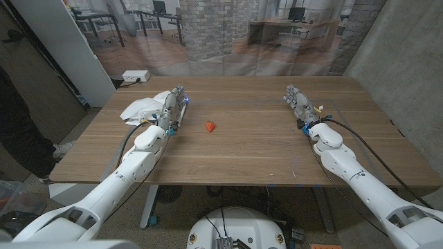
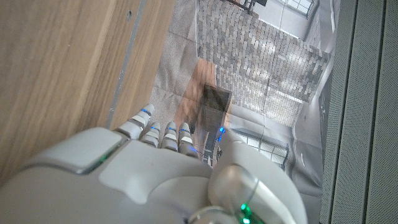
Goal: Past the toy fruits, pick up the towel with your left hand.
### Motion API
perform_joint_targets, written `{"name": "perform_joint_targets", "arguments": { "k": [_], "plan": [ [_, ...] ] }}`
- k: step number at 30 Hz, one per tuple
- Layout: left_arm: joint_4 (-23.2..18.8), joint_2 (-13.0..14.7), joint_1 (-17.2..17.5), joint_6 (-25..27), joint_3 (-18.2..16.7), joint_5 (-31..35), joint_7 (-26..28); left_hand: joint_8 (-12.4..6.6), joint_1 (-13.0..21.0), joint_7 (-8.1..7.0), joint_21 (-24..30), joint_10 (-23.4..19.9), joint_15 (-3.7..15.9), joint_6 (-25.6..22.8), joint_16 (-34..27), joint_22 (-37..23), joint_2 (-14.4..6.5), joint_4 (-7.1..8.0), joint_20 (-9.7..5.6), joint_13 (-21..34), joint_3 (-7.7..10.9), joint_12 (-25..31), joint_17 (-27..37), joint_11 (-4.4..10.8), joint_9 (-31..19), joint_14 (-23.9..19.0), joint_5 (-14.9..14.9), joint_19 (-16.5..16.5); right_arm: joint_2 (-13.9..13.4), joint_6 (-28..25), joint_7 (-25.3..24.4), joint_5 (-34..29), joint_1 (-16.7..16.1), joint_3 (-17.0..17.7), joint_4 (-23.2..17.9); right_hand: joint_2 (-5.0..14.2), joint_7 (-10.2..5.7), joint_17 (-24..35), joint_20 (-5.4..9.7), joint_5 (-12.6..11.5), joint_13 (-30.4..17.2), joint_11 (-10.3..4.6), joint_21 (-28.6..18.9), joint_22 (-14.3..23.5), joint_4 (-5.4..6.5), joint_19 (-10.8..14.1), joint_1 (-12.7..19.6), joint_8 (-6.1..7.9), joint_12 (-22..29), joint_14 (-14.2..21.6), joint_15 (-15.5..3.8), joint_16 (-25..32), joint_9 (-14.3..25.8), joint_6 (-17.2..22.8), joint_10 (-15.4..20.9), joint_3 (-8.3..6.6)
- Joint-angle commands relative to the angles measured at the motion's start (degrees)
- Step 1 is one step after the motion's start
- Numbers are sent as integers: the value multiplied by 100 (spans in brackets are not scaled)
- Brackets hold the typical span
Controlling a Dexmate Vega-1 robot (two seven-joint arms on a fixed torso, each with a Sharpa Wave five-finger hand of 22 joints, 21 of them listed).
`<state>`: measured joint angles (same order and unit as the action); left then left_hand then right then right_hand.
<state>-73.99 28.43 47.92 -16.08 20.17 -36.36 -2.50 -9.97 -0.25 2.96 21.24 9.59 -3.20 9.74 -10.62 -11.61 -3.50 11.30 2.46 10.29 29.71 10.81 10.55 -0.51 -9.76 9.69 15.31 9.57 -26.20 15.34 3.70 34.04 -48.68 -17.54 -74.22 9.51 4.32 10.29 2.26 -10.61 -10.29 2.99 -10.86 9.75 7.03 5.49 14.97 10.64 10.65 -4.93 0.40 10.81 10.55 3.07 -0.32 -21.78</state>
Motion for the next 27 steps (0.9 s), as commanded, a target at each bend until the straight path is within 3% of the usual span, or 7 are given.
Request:
{"name": "perform_joint_targets", "arguments": {
  "k": [1,6,15,27],
  "plan": [
    [49,-209,-13,130,-255,283,-156,-26,2,11,24,770,-23,714,-25,-13,-677,2,70,26,18,32,17,-19,-24,918,39,207,771,-347,528,-836,-134,933,31,86,44,23,62,-31,-30,41,-35,12,-4,47,47,33,37,-27,-7,42,25,9,15,-36],
    [63,-286,-5,153,-350,387,-198,-33,3,-4,30,749,-27,704,-31,-14,-677,1,92,26,11,43,16,-16,-24,907,43,191,1041,-452,738,-1131,-134,1239,54,83,42,23,60,-31,-30,46,-36,12,-5,49,45,34,38,-25,-8,42,25,11,18,-37],
    [76,-367,-16,86,-473,597,-210,-110,25,-139,60,590,-108,465,-68,-12,-662,-22,326,27,-21,104,9,-134,-31,774,57,105,1374,-534,1008,-1486,-98,1598,137,77,41,25,59,-31,-30,44,-36,12,-4,53,35,33,40,-22,-11,44,25,11,23,-35],
    [-7,-333,-33,91,-561,910,-117,-127,134,-270,90,384,-515,221,-110,-2,-528,-141,746,33,-46,157,-4,-116,-34,472,22,-23,1613,-557,1211,-1731,-58,1865,223,73,43,23,54,-32,-30,52,-37,11,-10,58,31,34,39,-14,3,44,25,17,24,-37]
  ]
}}
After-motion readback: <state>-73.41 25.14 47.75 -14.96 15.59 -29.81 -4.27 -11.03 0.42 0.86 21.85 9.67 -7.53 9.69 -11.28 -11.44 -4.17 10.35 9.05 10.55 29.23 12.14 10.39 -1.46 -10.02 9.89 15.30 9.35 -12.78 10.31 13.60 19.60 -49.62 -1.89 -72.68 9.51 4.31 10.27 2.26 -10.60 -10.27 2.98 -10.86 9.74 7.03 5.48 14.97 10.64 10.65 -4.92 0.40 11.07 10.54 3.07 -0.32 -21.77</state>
